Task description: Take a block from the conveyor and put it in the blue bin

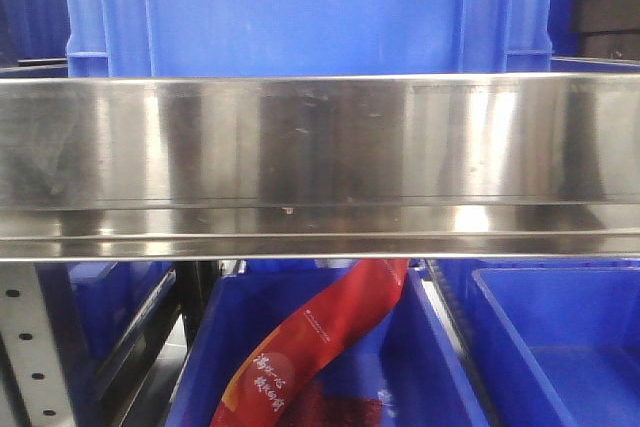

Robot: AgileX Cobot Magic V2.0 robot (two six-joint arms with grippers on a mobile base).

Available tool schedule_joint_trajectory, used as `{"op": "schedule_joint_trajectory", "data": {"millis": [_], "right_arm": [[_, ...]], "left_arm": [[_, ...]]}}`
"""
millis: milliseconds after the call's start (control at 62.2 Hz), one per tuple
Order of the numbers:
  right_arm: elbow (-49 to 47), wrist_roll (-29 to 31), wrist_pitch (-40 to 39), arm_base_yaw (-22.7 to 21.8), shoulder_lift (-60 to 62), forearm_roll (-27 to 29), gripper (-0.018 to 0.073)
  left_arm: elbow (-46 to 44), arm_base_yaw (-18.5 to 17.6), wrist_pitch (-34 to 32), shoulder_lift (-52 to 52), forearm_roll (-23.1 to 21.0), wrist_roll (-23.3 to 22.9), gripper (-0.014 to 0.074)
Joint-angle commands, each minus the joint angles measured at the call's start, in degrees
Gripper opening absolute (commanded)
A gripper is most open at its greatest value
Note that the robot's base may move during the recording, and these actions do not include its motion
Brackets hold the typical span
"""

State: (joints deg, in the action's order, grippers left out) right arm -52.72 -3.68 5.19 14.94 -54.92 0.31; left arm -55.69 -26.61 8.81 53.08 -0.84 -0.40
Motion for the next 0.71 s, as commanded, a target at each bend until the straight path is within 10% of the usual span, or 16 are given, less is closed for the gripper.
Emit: {"op": "schedule_joint_trajectory", "data": {"millis": [0, 289, 418, 579, 691], "right_arm": [[-4.1, 0.2, -1.4, 2.4, -4.9, -0.3, -0.0162], [-13.2, 0.2, -1.8, 5.2, -19.4, -0.3, -0.0162], [-15.5, 0.2, -1.6, 5.2, -22.8, -0.3, -0.0153], [-16.6, 0.2, 1.7, 5.2, -24.0, -0.3, 0.0167], [-16.6, 0.2, 1.4, 5.2, -24.0, -0.3, 0.0396]], "left_arm": [[-2.6, -2.3, -3.9, 4.9, -0.2, 0.4, -0.0111], [-11.2, -2.5, -5.5, 18.9, -0.4, 0.4, -0.0092], [-13.1, -2.6, -5.5, 22.1, -0.4, 0.4, 0.0084], [-13.1, -2.7, -5.2, 22.8, -0.4, 0.4, 0.0412], [-13.1, -2.7, -5.7, 22.8, -0.4, 0.4, 0.0451]]}}
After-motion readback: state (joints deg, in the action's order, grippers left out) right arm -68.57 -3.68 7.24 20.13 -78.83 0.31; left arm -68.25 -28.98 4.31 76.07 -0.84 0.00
